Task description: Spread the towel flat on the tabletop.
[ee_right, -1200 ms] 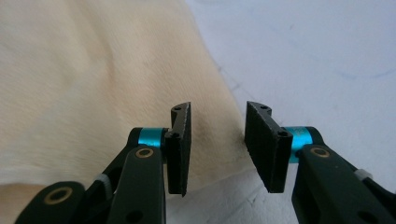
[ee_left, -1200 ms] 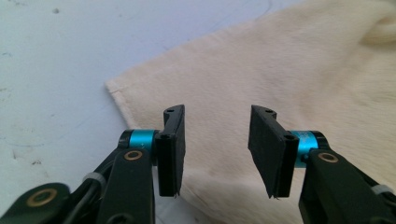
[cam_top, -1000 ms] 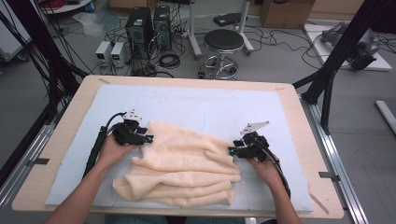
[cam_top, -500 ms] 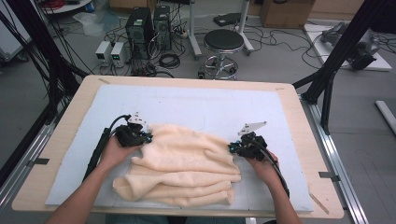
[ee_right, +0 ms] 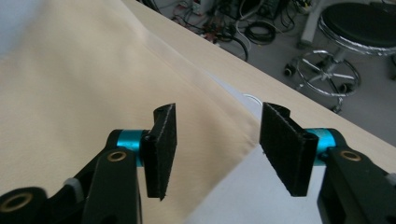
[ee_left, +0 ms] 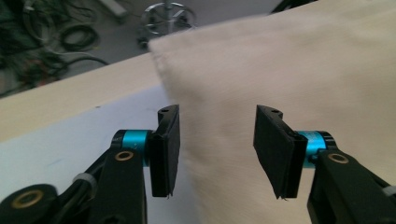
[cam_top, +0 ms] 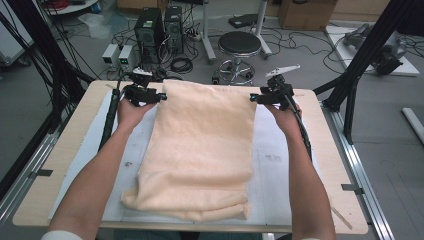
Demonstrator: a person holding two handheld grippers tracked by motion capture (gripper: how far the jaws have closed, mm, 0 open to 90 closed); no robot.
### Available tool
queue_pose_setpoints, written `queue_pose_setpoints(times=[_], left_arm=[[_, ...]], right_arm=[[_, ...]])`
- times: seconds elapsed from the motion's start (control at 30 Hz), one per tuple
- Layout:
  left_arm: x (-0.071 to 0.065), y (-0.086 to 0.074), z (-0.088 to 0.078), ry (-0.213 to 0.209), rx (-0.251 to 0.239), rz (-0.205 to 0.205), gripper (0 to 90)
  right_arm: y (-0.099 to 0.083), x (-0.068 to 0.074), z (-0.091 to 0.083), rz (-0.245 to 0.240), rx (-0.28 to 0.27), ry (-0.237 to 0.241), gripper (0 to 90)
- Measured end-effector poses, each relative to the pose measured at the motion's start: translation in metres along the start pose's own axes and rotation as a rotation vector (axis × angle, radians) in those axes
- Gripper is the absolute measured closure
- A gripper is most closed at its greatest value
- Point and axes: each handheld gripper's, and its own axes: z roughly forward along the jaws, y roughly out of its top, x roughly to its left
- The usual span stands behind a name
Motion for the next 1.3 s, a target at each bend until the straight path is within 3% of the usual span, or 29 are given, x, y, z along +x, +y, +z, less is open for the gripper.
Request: queue_pose_setpoints(times=[0.03, 0.1, 0.17, 0.2, 0.4, 0.5, 0.63, 0.73, 0.77, 0.9, 1.0, 1.03, 1.1, 1.2, 1.3], left_arm=[[0.001, -0.005, 0.003, -0.018, 0.029, 0.004, 52.6], [-0.002, -0.016, 0.006, -0.038, 0.079, 0.033, 50.9], [-0.007, -0.033, 0.008, -0.032, 0.093, 0.065, 51.9], [-0.009, -0.041, 0.008, -0.056, 0.101, 0.062, 52.0], [-0.026, -0.076, -0.005, -0.12, 0.119, 0.138, 51.4], [-0.034, -0.091, -0.018, -0.161, 0.106, 0.161, 51.3], [-0.043, -0.108, -0.028, -0.181, 0.117, 0.196, 51.5], [-0.044, -0.118, -0.03, -0.173, 0.136, 0.201, 52.3], [-0.044, -0.119, -0.029, -0.17, 0.133, 0.197, 53.6], [-0.043, -0.125, -0.023, -0.158, 0.164, 0.183, 58.5], [-0.045, -0.128, -0.017, -0.146, 0.181, 0.194, 60.2], [-0.045, -0.127, -0.016, -0.144, 0.177, 0.201, 62.5], [-0.046, -0.127, -0.015, -0.137, 0.166, 0.223, 68.7], [-0.047, -0.126, -0.012, -0.11, 0.154, 0.226, 79.3], [-0.047, -0.122, -0.006, -0.088, 0.15, 0.208, 81.7]], right_arm=[[-0.002, 0.001, 0.002, -0.011, 0.003, 0.008, 46.8], [-0.012, 0.008, 0.008, -0.06, 0.059, 0.0, 46.7], [-0.028, 0.015, 0.015, -0.075, 0.095, 0.021, 46.4], [-0.036, 0.019, 0.018, -0.081, 0.117, 0.032, 46.3], [-0.082, 0.048, 0.014, -0.079, 0.115, 0.109, 48.3], [-0.096, 0.063, 0.004, -0.082, 0.103, 0.153, 48.5], [-0.108, 0.076, -0.003, -0.09, 0.098, 0.163, 49.6], [-0.114, 0.079, 0.005, -0.092, 0.201, 0.151, 52.6], [-0.114, 0.079, 0.008, -0.083, 0.209, 0.15, 54.2], [-0.113, 0.075, 0.019, -0.07, 0.219, 0.082, 64.5], [-0.116, 0.069, 0.025, -0.044, 0.222, 0.101, 74.6], [-0.116, 0.068, 0.025, -0.051, 0.218, 0.102, 83.5], [-0.115, 0.067, 0.027, -0.078, 0.21, 0.102, 85.9], [-0.112, 0.06, 0.031, -0.051, 0.208, 0.101, 86.2], [-0.109, 0.056, 0.037, -0.035, 0.202, 0.067, 86.2]])
